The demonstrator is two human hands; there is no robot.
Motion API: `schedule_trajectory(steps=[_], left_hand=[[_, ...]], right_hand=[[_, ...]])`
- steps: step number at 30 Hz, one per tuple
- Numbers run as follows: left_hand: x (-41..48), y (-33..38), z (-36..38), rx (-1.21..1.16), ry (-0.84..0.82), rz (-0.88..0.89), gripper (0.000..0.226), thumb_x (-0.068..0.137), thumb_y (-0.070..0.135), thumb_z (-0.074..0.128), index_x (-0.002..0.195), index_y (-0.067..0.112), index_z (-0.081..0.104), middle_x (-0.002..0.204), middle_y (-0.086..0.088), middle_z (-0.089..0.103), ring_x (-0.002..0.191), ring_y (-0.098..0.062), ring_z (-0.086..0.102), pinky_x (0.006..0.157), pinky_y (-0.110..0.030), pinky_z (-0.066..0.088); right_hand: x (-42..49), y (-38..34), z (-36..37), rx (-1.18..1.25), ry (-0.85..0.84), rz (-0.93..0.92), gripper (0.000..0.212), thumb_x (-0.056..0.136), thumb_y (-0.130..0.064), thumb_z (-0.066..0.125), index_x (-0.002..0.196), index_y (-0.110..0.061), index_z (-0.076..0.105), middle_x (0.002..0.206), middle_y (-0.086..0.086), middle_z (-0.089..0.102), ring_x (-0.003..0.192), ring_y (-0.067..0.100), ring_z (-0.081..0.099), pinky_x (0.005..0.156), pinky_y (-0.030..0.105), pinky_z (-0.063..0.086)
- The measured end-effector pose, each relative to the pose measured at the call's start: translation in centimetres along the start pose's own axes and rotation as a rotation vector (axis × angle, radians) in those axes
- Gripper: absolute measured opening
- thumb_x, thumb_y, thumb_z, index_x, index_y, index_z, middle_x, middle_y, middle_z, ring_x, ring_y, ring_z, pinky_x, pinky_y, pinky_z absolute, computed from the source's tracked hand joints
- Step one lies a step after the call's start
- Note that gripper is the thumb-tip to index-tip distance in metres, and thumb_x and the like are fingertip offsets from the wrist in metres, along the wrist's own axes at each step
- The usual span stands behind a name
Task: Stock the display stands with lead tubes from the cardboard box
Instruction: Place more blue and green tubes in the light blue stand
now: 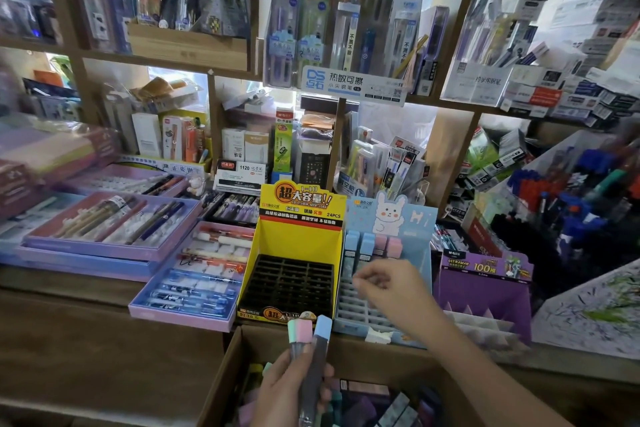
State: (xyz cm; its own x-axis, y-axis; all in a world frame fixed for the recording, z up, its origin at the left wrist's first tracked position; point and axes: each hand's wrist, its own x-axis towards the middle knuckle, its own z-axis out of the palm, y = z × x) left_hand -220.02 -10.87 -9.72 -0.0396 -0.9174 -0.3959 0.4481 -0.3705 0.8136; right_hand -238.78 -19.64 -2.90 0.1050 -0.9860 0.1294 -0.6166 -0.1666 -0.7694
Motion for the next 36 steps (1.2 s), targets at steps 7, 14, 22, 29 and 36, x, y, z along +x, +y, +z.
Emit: schedule_trajectory(steps=[7,14,22,29,36], left_hand=[[-0.2,-0.2,0.2,0.012,-0.034,-0.019,0.016,0.096,0.012,0.064,0.102,0.000,0.073,0.071,-0.024,0.071,0.047,-0.027,0.065,0.041,-0.025,0.051],[-0.5,-0.5,0.5,0.060,-0.036,0.035,0.016,0.094,0.016,0.067,0.104,0.004,0.071,0.077,-0.021,0.074,0.054,-0.025,0.067,0.048,-0.025,0.053],[-0.5,-0.9,0.6,-0.035,-0.012,0.013,0.019,0.099,0.016,0.059,0.105,0.002,0.070,0.066,-0.023,0.068,0.045,-0.024,0.061,0.040,-0.026,0.046],[-0.1,-0.4,-0.3,0.033,-0.037,0.011,0.024,0.092,0.011,0.061,0.104,-0.010,0.064,0.064,-0.016,0.068,0.049,-0.024,0.062,0.043,-0.028,0.046],[1.1,-0.7,-1.4,-0.032,-0.078,-0.073,0.024,0.100,0.011,0.056,0.111,-0.007,0.067,0.071,-0.023,0.069,0.051,-0.031,0.063,0.044,-0.032,0.049]], right_hand=[[-3.2,0.7,3.5,0.146,-0.261,0.178,0.031,0.093,-0.048,0.071,0.093,-0.017,0.074,0.068,0.002,0.074,0.053,0.009,0.063,0.050,0.021,0.048],[-3.2,0.8,3.5,0.306,-0.274,0.252,0.024,0.091,-0.031,0.078,0.093,-0.007,0.075,0.069,0.006,0.073,0.059,0.014,0.066,0.054,0.024,0.051],[-2.6,1.5,1.3,0.607,-0.266,0.290,0.025,0.094,-0.001,0.070,0.119,-0.002,0.072,0.087,0.018,0.076,0.072,0.023,0.070,0.065,0.028,0.057],[-0.8,1.2,-2.1,0.500,-0.044,0.142,0.019,0.092,-0.005,0.074,0.110,-0.004,0.070,0.085,0.017,0.078,0.076,0.029,0.075,0.069,0.031,0.062],[2.5,1.9,-4.7,0.312,0.175,-0.006,0.008,0.092,-0.005,0.075,0.097,-0.010,0.073,0.076,0.005,0.077,0.072,0.032,0.076,0.071,0.034,0.064]])
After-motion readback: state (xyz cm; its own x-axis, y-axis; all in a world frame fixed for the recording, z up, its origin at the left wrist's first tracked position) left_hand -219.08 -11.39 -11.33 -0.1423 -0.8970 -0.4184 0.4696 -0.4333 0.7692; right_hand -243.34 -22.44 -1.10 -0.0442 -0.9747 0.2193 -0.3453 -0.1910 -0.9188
